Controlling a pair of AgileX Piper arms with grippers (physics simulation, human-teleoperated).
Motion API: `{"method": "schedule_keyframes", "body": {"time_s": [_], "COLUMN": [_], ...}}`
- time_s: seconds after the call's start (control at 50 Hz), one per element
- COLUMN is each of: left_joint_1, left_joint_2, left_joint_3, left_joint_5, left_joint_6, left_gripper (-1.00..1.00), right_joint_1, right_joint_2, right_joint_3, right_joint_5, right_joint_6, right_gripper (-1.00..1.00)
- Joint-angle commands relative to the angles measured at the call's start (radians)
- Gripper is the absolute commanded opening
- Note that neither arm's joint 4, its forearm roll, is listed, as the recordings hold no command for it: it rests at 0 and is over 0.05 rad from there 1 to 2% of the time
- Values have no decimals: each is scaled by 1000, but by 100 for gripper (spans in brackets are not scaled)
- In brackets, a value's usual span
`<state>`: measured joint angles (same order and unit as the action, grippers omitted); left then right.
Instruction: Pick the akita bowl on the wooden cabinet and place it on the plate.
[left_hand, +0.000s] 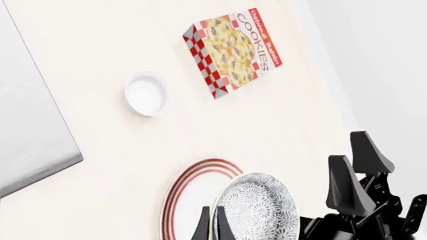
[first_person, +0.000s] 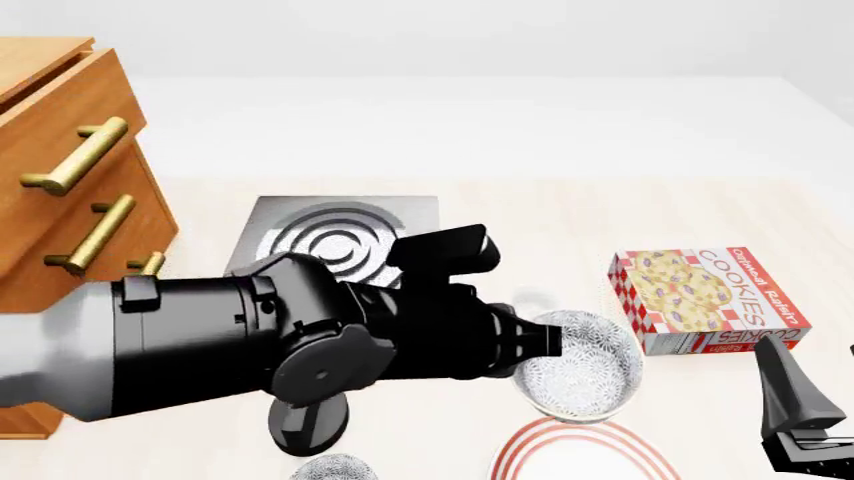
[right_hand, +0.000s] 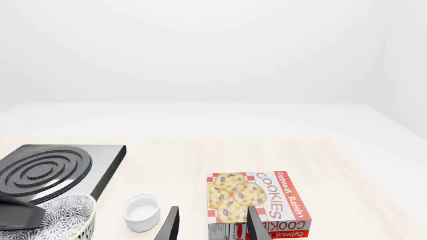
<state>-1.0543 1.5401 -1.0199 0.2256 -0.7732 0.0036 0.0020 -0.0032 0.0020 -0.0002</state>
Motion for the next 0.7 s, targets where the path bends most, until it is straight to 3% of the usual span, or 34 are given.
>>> {"method": "schedule_keyframes", "body": {"time_s": [0.02, 0.7], "left_joint_1": [-12, -5], "left_joint_2": [9, 81], "left_joint_3": [12, 40], "left_joint_5": [-30, -101], "left_joint_6": [-24, -55], "left_gripper": [-100, -100], "right_joint_1": [0, 0], "right_joint_2": [0, 0], "right_joint_3": [0, 0], "right_joint_5": [0, 0], "right_joint_6": [0, 0], "right_gripper": [100, 100]}}
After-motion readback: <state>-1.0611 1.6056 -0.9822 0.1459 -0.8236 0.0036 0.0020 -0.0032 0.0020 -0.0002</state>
